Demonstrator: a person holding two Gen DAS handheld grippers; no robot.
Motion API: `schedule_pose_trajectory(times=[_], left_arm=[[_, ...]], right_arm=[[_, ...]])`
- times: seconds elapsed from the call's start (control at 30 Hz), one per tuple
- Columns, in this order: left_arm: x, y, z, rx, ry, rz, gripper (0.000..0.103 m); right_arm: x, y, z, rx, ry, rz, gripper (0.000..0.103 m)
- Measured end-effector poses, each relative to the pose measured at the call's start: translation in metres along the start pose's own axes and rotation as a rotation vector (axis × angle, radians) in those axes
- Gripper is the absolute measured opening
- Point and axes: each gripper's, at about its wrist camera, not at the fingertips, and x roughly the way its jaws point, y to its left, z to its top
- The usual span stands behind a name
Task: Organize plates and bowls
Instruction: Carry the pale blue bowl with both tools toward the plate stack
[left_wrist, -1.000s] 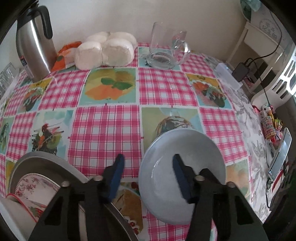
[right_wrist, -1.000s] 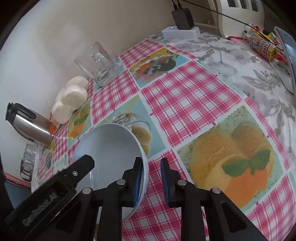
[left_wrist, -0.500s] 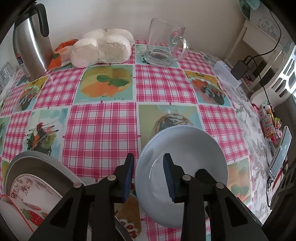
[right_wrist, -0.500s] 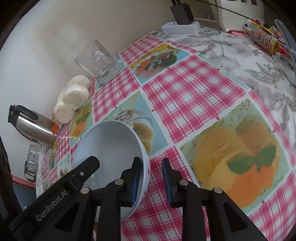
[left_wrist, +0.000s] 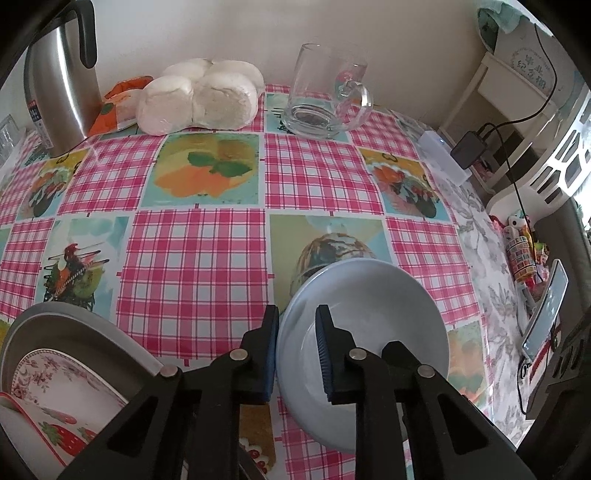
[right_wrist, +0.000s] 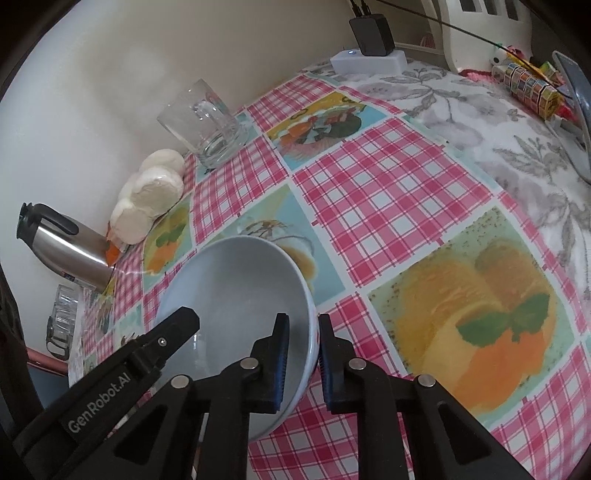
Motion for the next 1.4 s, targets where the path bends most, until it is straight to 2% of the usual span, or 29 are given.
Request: schedule_pose_trajectory(times=[0.23,0.67,1.1,1.4], left_arm=[[-0.017,-0.006,0.003,0.02,-0.032,-0.013,0.021],[-0.07,-0.016,0.011,0.046,-0.127,-0.051,0.021],[-0.099,-0.011,0.015,0.052,-0.148,-0.063,0.021],[-0.121,0.01,0.015,0.024,-0.167,-0.065,0.021]], right_arm=[[-0.013,-0.002,0.004,-0.004,-0.019,0.006,0.017],[-0.068,0.016,0.016,-0.022,-0.126,0.043,0.017],[-0.092,0.032,0.015,-0.015,-0.165,0.058,0.017],[-0.103,0.057,0.008,-0.043,-0.18,0.057,0.017]])
